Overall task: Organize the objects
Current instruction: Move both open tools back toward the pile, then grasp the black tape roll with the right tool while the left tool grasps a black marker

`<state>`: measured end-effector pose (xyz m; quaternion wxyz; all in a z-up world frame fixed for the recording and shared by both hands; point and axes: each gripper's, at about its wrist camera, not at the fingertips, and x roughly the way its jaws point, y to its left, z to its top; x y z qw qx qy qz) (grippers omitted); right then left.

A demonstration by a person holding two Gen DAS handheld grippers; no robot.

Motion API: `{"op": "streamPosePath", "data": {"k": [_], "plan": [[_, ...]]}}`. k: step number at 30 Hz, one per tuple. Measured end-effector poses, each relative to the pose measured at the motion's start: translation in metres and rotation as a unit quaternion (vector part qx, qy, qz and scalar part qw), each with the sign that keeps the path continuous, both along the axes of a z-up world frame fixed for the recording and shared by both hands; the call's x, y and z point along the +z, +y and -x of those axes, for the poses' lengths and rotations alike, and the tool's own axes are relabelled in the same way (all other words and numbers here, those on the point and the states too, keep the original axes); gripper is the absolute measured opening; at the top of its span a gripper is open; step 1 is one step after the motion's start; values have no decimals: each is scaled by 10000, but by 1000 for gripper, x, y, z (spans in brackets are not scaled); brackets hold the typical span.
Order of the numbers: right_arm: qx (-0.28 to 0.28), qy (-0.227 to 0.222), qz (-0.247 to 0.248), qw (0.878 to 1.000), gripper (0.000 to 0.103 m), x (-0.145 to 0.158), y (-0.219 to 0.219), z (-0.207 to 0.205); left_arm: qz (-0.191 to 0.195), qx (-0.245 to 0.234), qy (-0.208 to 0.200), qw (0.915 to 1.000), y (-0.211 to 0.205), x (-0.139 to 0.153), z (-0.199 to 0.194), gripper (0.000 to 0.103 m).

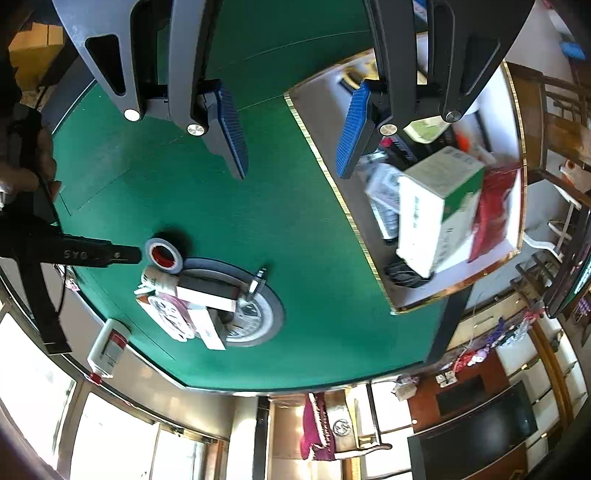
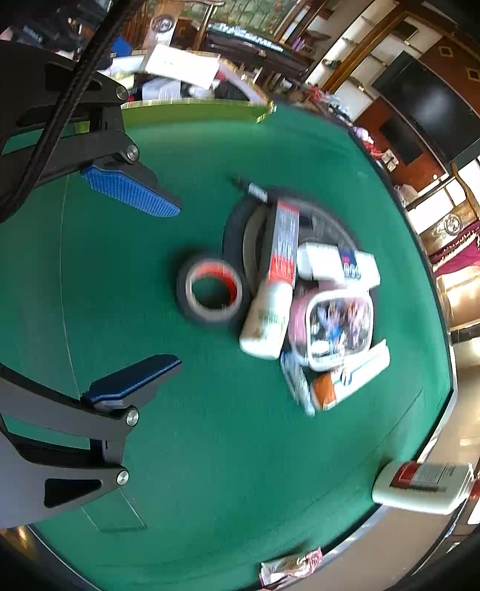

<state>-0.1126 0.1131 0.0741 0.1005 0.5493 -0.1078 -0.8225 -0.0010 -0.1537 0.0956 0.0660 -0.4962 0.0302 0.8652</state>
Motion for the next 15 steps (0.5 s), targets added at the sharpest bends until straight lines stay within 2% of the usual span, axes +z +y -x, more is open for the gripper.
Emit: {"op": "streamPosePath", "data": {"k": [7, 13, 15], "plan": [[479, -39, -304, 9984, 77, -22, -16, 18, 53, 5, -86, 9999, 16, -7, 5, 44], [725, -139, -516, 9959, 77, -40, -29, 35, 29, 248, -155, 9996, 12, -13, 10, 44], [778, -5, -594, 9952, 78, -42, -31, 38, 6, 307, -177, 9994, 10, -16, 12, 44]]}}
